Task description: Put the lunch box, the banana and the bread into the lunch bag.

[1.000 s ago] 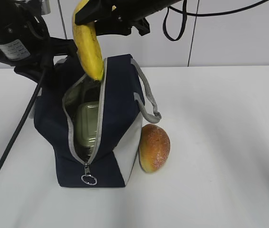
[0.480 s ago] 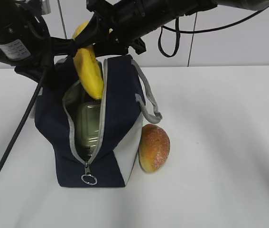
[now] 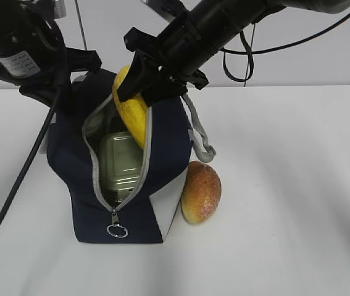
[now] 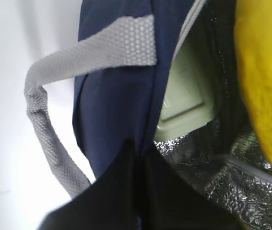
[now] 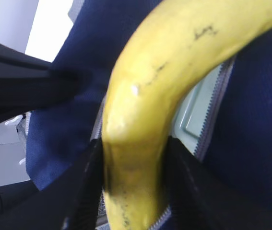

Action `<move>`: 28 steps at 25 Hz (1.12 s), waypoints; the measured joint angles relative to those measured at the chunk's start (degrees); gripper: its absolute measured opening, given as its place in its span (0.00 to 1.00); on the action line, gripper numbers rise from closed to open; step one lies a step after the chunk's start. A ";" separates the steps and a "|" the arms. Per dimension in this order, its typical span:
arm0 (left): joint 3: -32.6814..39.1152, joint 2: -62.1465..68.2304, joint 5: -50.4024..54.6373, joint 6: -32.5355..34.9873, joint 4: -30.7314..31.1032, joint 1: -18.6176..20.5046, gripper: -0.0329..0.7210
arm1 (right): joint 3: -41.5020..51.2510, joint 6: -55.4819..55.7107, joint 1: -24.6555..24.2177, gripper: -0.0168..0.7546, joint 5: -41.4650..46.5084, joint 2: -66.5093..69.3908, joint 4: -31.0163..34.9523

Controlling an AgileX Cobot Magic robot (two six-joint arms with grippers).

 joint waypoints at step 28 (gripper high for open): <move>0.00 0.00 -0.38 0.00 0.00 0.00 0.04 | 0.00 2.48 0.23 0.81 2.83 0.00 0.04</move>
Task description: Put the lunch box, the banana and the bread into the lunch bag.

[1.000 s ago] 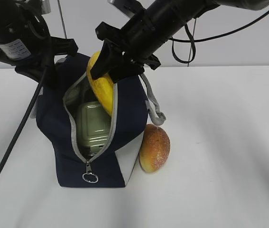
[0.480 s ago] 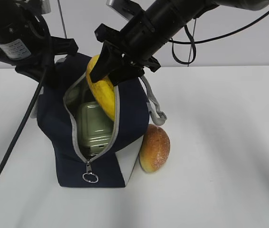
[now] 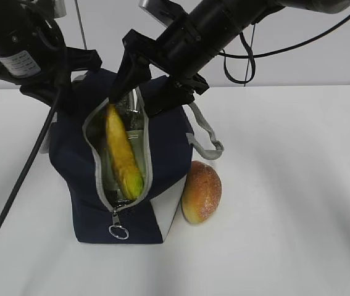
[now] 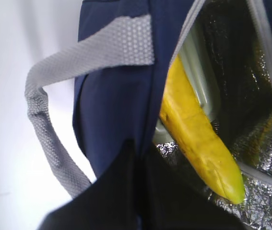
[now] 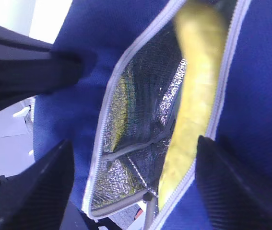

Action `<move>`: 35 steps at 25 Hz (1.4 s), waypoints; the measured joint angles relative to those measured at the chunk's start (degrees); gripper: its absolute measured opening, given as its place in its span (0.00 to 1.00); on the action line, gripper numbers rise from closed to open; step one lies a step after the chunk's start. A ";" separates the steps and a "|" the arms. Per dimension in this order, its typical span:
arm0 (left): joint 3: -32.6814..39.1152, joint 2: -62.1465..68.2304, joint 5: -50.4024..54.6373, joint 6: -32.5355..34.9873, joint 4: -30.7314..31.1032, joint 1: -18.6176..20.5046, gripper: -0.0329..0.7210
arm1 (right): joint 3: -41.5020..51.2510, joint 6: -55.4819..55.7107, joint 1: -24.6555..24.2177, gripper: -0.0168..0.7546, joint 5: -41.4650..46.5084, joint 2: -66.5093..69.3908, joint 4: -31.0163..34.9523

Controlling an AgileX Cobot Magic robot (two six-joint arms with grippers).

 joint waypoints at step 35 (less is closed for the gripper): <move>0.00 0.00 0.00 0.00 0.19 0.00 0.04 | 26.70 15.38 -2.24 0.78 -10.16 -26.20 -28.62</move>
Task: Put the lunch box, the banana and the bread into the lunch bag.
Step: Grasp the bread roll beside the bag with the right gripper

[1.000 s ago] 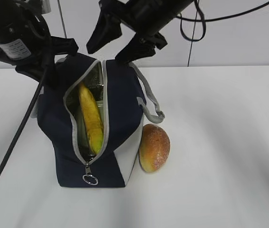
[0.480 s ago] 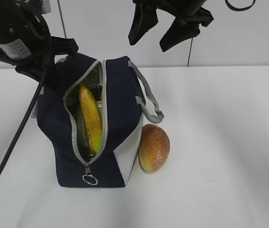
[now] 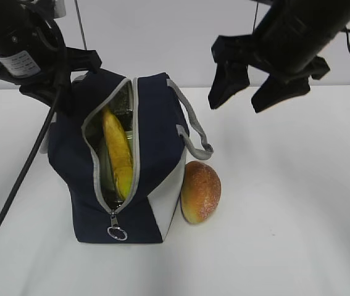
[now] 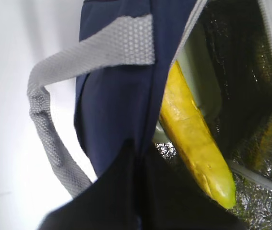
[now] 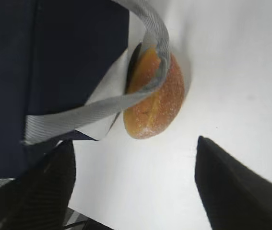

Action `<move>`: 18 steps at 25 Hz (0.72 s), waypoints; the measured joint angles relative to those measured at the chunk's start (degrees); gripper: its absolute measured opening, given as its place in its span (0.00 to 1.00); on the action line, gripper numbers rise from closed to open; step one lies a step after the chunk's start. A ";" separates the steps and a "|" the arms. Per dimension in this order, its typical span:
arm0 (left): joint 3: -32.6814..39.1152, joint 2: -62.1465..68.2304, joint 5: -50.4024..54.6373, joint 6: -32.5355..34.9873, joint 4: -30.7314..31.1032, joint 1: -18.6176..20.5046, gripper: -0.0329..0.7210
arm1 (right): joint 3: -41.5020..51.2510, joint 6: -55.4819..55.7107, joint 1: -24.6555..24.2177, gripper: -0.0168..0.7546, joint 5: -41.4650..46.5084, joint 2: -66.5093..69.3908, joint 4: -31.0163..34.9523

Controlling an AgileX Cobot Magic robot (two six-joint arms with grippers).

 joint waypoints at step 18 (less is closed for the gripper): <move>0.00 0.00 0.00 0.00 0.05 0.00 0.04 | 25.27 0.02 0.00 0.78 -25.59 -2.46 4.06</move>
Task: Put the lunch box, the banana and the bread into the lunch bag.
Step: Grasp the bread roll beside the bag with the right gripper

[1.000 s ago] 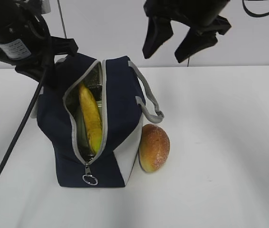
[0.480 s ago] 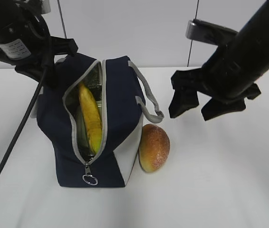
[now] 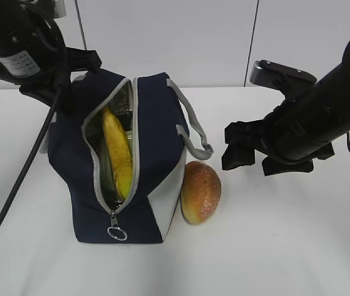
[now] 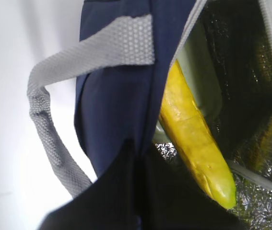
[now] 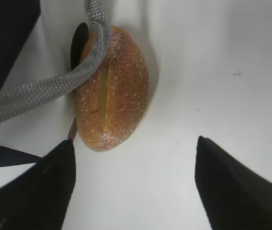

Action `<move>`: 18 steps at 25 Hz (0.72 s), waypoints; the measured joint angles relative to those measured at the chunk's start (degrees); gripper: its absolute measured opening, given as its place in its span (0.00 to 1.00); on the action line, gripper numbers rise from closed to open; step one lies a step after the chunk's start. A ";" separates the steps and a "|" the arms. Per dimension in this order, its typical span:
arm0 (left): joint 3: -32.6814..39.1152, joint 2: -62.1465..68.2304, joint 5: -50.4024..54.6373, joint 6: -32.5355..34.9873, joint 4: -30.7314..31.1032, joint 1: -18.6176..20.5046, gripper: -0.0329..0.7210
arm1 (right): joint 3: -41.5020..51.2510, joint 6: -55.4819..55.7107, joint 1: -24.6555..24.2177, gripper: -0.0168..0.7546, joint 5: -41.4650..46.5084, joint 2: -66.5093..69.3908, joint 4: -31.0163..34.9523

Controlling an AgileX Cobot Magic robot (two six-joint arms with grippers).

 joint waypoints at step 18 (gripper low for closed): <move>0.00 0.00 0.12 0.00 0.06 0.00 0.04 | -1.10 -23.36 0.00 0.86 -3.71 13.06 24.20</move>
